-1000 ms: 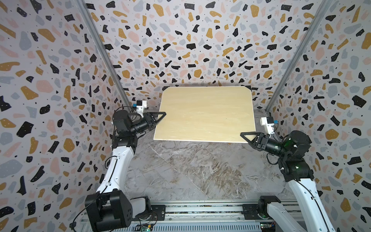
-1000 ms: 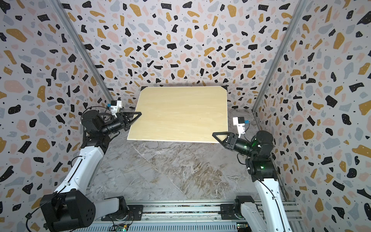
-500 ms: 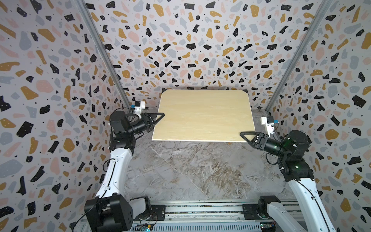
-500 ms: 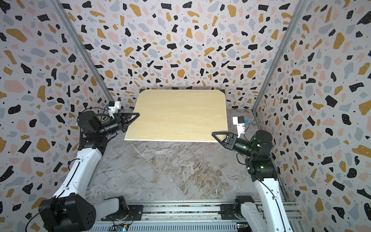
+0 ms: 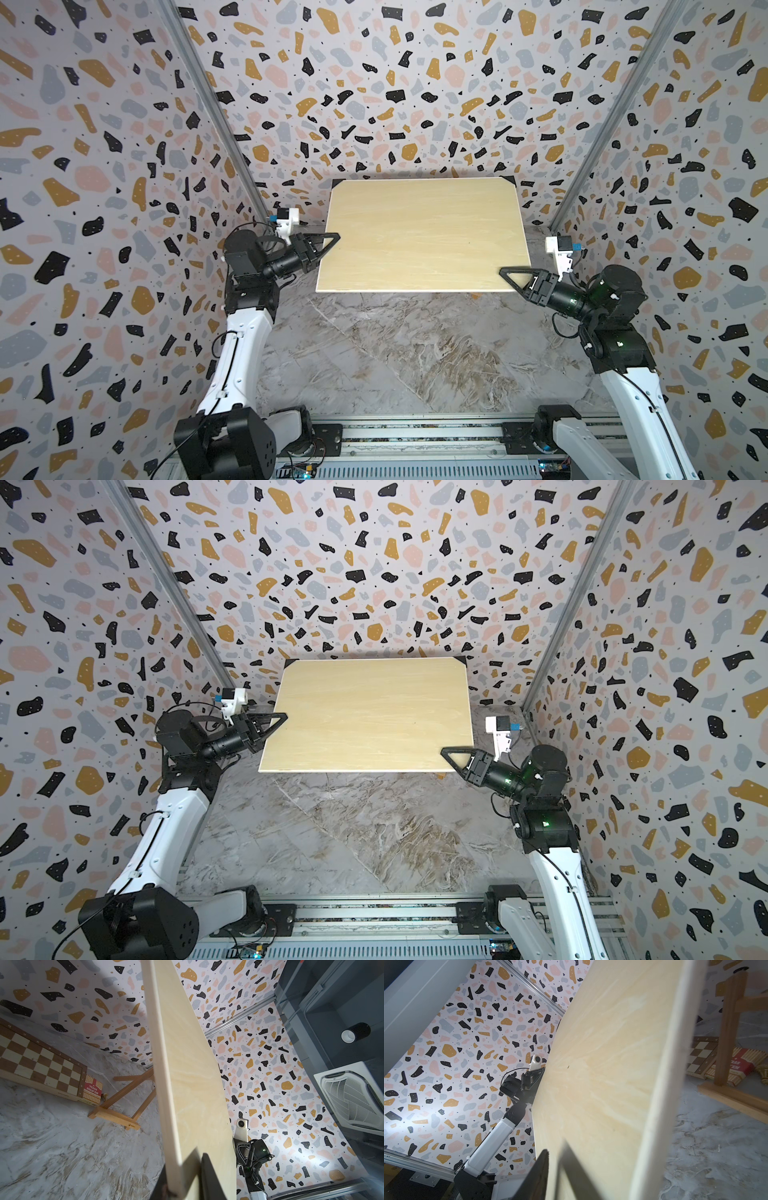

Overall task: Assemble the easel
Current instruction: Pick up the drawing board from the center of the board.

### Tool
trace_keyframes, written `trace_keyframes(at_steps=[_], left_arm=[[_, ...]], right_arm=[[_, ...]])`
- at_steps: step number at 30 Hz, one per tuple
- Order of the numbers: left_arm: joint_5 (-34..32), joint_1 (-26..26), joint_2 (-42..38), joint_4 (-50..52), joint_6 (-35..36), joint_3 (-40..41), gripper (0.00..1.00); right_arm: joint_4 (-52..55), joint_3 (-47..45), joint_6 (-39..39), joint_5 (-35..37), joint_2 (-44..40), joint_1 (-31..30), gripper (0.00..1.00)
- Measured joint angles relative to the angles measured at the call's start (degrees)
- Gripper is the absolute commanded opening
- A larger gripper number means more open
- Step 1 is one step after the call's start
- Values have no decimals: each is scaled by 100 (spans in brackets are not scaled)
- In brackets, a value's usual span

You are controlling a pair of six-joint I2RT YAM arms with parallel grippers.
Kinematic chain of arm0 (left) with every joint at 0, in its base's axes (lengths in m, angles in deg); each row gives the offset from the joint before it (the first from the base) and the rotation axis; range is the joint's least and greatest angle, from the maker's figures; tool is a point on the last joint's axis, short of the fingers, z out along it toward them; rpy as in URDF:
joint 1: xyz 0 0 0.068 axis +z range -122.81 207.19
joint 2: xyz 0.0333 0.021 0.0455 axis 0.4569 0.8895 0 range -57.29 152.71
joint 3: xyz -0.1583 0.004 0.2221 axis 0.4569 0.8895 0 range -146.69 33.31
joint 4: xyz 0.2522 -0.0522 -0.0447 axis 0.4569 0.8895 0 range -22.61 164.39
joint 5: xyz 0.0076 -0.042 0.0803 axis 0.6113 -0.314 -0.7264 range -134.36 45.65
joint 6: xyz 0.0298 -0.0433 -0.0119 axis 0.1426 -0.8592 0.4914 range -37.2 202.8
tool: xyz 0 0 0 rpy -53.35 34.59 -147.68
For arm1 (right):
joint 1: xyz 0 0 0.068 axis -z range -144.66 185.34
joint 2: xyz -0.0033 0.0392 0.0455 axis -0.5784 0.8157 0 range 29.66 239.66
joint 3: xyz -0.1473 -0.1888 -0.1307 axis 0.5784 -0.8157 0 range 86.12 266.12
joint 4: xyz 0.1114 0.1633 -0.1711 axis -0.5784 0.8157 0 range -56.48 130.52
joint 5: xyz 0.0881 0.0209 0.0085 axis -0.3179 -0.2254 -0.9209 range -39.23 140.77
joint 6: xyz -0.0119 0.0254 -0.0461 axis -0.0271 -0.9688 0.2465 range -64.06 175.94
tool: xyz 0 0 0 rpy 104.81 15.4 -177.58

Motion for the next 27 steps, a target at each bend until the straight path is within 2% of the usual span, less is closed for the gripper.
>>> trace_keyframes(at_steps=[27], left_arm=[[415, 299, -50, 225, 201, 0, 0]], right_arm=[[337, 772, -273, 15, 181, -122, 39]])
